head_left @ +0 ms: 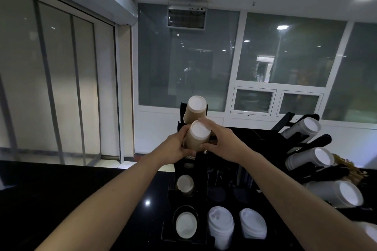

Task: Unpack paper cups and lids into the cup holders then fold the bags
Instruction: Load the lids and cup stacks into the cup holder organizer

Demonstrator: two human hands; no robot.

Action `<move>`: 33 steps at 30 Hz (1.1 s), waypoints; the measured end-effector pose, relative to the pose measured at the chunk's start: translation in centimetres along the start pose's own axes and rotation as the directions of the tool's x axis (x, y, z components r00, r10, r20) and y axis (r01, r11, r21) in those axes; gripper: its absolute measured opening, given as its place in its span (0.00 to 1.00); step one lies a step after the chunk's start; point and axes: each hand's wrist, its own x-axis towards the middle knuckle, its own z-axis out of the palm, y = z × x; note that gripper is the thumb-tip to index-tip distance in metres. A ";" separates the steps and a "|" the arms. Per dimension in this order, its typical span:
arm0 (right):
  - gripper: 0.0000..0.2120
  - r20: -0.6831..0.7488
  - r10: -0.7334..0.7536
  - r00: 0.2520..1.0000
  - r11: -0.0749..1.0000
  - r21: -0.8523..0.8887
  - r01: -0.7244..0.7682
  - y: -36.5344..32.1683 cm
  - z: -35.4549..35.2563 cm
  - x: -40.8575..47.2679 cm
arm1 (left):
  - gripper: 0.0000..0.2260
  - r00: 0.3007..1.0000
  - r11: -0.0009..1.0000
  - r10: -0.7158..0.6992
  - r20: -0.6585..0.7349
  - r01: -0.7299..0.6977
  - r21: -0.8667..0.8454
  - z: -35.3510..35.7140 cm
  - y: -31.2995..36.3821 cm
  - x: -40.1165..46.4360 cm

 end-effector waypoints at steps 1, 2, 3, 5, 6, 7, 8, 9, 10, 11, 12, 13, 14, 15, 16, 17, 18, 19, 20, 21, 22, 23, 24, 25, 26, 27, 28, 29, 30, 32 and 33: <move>0.39 -0.017 -0.002 1.000 1.000 0.001 0.002 0.2 0.2 0.2 | 0.40 1.000 1.000 -0.004 0.001 0.004 0.000 0.1 0.0 0.0; 0.38 -0.027 -0.006 1.000 1.000 -0.005 0.006 0.2 0.3 0.3 | 0.41 1.000 1.000 -0.006 0.006 0.006 0.007 0.0 -0.1 0.0; 0.38 -0.025 -0.014 1.000 1.000 -0.013 0.014 0.1 0.3 0.5 | 0.41 1.000 1.000 -0.007 0.015 0.007 0.013 -0.1 -0.1 0.0; 0.37 -0.006 -0.042 0.999 0.999 -0.017 0.042 -0.3 0.3 0.8 | 0.42 0.999 1.000 0.003 0.034 -0.003 0.015 -0.5 0.2 0.0; 0.36 -0.001 -0.059 0.998 0.998 -0.015 0.059 -0.6 0.3 0.9 | 0.42 0.999 1.000 0.010 0.030 -0.011 0.014 -0.7 0.3 -0.1; 0.35 -0.001 -0.071 0.997 0.997 -0.015 0.071 -0.9 0.3 1.1 | 0.41 1.000 1.000 0.013 0.020 -0.013 0.012 -0.9 0.4 -0.2; 0.35 -0.005 -0.079 0.997 0.997 -0.014 0.079 -1.1 0.4 1.1 | 0.40 1.000 1.000 0.011 0.006 -0.011 0.013 -1.1 0.4 -0.3; 0.35 -0.012 -0.083 0.996 0.996 -0.016 0.083 -1.2 0.6 1.1 | 0.39 1.000 1.000 0.010 -0.009 -0.009 0.020 -1.2 0.3 -0.5; 0.35 -0.023 -0.086 0.996 0.996 -0.022 0.086 -1.2 0.9 1.0 | 0.39 1.000 1.000 0.008 -0.019 -0.008 0.031 -1.2 0.1 -0.6; 0.36 -0.033 -0.086 0.996 0.996 -0.033 0.085 -1.1 1.2 0.8 | 0.39 1.000 0.999 0.002 -0.020 -0.001 0.038 -1.1 0.0 -0.8; 0.36 -0.042 -0.083 0.996 0.996 -0.041 0.081 -1.1 1.5 0.7 | 0.39 1.000 0.999 -0.009 -0.015 0.009 0.041 -1.0 -0.1 -0.9; 0.36 -0.049 -0.077 0.996 0.996 -0.044 0.075 -1.1 1.6 0.7 | 0.40 1.000 0.999 -0.020 -0.008 0.020 0.038 -0.9 -0.1 -1.1; 0.37 -0.051 -0.071 0.996 0.997 -0.038 0.069 -1.1 1.7 0.7 | 0.40 1.000 0.999 -0.028 -0.003 0.028 0.035 -1.0 0.1 -1.2; 0.37 -0.053 -0.064 0.997 0.998 -0.023 0.063 -1.1 1.7 0.7 | 0.41 0.999 0.999 -0.034 0.000 0.034 0.034 -1.0 0.4 -1.3; 0.37 -0.059 -0.056 0.997 0.998 -0.003 0.055 -1.1 1.6 0.7 | 0.41 0.999 0.999 -0.038 0.004 0.038 0.037 -1.1 0.7 -1.3; 0.37 -0.069 -0.043 0.997 0.999 0.017 0.045 -1.1 1.6 0.6 | 0.41 0.999 0.998 -0.039 0.007 0.039 0.043 -1.1 0.9 -1.2; 0.38 -0.079 -0.031 0.996 0.999 0.026 0.033 -1.0 1.6 0.6 | 0.41 0.999 0.998 -0.039 0.005 0.039 0.051 -1.0 0.9 -1.1; 0.39 -0.083 -0.021 0.996 1.000 0.019 0.023 -1.0 1.6 0.5 | 0.39 0.999 0.997 -0.041 -0.001 0.041 0.060 -0.8 0.9 -1.0; 0.39 -0.077 -0.016 0.997 1.000 -0.005 0.015 -1.1 1.7 0.4 | 0.38 0.999 0.996 -0.047 -0.008 0.047 0.070 -0.7 0.8 -1.0; 0.40 -0.062 -0.014 0.998 0.999 -0.036 0.012 -1.2 1.8 0.3 | 0.38 0.998 0.995 -0.057 -0.010 0.057 0.078 -0.7 0.8 -1.1; 0.41 -0.043 -0.014 0.999 0.998 -0.062 0.011 -1.3 1.9 0.2 | 0.39 0.998 0.995 -0.069 -0.003 0.069 0.078 -0.7 0.9 -1.2; 0.41 -0.028 -0.013 1.000 0.998 -0.068 0.011 -1.5 2.1 0.1 | 0.41 0.997 0.995 -0.078 0.011 0.077 0.062 -0.8 1.0 -1.3; 0.40 -0.023 -0.007 1.000 0.999 -0.051 0.006 -1.6 2.2 0.0 | 0.42 0.996 0.996 -0.082 0.030 0.081 0.026 -1.0 1.2 -1.6; 0.39 -0.033 0.005 0.999 1.000 -0.020 -0.005 -1.8 2.3 -0.2 | 0.43 0.996 0.997 -0.077 0.040 0.078 -0.027 -1.2 1.6 -1.9; 0.38 -0.051 0.021 0.998 1.000 0.006 -0.021 -1.8 2.3 -0.3 | 0.43 0.997 0.994 -0.064 0.033 0.067 -0.082 -1.4 1.9 -2.2; 0.38 -0.068 0.039 0.997 0.999 0.015 -0.038 -1.8 2.3 -0.4 | 0.40 0.999 0.990 -0.053 0.006 0.053 -0.129 -1.5 2.2 -2.5; 0.38 -0.078 0.054 0.995 0.999 0.007 -0.054 -1.8 2.3 -0.6 | 0.36 0.998 0.986 -0.046 -0.036 0.040 -0.164 -1.6 2.6 -2.7; 0.38 -0.081 0.063 0.995 0.998 -0.004 -0.063 -1.8 2.3 -0.7 | 0.32 0.995 0.982 -0.043 -0.087 0.026 -0.187 -1.6 3.0 -2.8; 0.38 -0.079 0.067 0.995 0.998 -0.010 -0.068 -1.8 2.3 -0.8 | 0.28 0.991 0.981 -0.041 -0.131 0.015 -0.193 -1.6 3.2 -2.6; 0.38 -0.075 0.080 0.994 0.997 -0.014 -0.081 -1.9 2.3 -1.0 | 0.24 0.985 0.988 -0.045 -0.169 0.018 -0.155 -1.5 3.4 -2.3; 0.38 -0.073 0.093 0.993 0.995 -0.014 -0.094 -2.0 2.3 -1.0 | 0.23 0.984 0.990 -0.057 -0.167 0.034 -0.136 -1.4 3.4 -2.2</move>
